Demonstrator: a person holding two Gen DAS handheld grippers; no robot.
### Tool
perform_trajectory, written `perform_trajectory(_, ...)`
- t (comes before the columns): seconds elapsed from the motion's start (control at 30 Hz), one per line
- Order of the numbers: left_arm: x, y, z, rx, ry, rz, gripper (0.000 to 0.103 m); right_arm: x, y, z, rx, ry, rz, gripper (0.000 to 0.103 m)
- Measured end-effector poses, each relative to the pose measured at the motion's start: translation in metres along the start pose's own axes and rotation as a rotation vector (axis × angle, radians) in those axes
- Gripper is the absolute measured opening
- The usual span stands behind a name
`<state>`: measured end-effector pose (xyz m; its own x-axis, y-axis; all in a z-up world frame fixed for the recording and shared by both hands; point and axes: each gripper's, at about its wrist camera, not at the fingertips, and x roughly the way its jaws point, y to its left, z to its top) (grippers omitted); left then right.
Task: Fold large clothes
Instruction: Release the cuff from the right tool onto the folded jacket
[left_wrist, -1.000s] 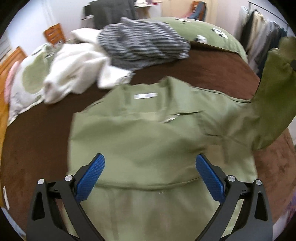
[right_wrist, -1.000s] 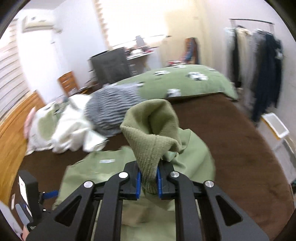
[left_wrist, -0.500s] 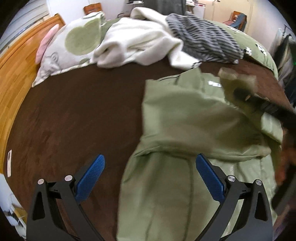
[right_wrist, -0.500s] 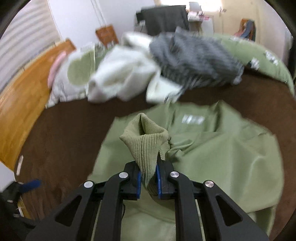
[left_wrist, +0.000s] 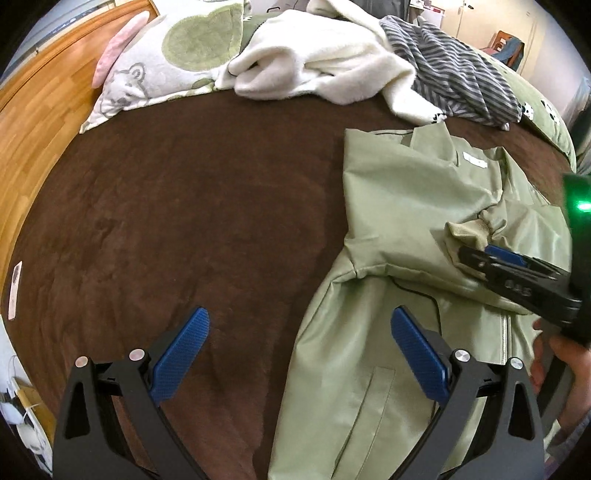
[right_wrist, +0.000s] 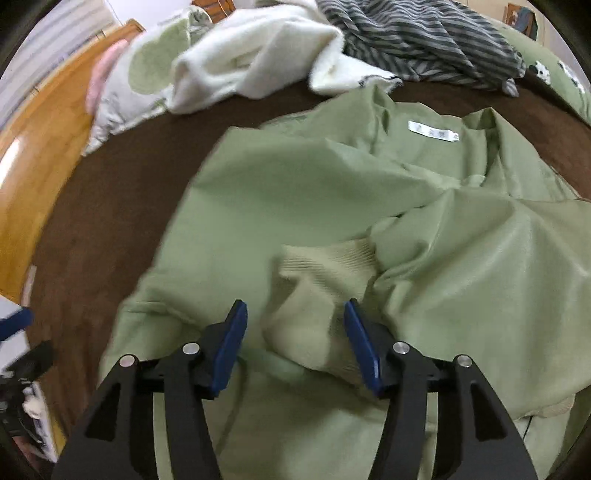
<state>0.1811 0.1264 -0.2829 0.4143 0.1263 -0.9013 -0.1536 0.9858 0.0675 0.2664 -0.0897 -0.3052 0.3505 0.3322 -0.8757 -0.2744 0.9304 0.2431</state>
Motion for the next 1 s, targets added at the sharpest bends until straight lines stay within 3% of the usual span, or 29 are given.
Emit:
perform_trajectory(0.1, -0.008, -0.004, 0.012, 0.014, -0.017, -0.004, 0.097, -0.045, 0.001, 0.010, 0.026, -0.091, 0.017, 0.075)
perform_trajectory(0.23, -0.024, -0.020, 0.032, 0.040, -0.059, -0.038, 0.097, -0.099, -0.019, 0.022, 0.030, -0.158, -0.035, 0.078)
perform_trajectory(0.47, -0.044, -0.093, 0.060, 0.098, -0.135, -0.167, 0.097, -0.146, -0.098, 0.030, 0.055, -0.147, -0.162, 0.079)
perform_trajectory(0.73, -0.021, -0.202, 0.060, 0.176, -0.132, -0.302, 0.097, -0.148, -0.182, 0.026, 0.122, -0.138, -0.249, 0.084)
perform_trajectory(1.0, 0.028, -0.263, 0.052, 0.248, -0.110, -0.297, 0.097, -0.108, -0.230, 0.018, 0.158, -0.110, -0.241, 0.084)
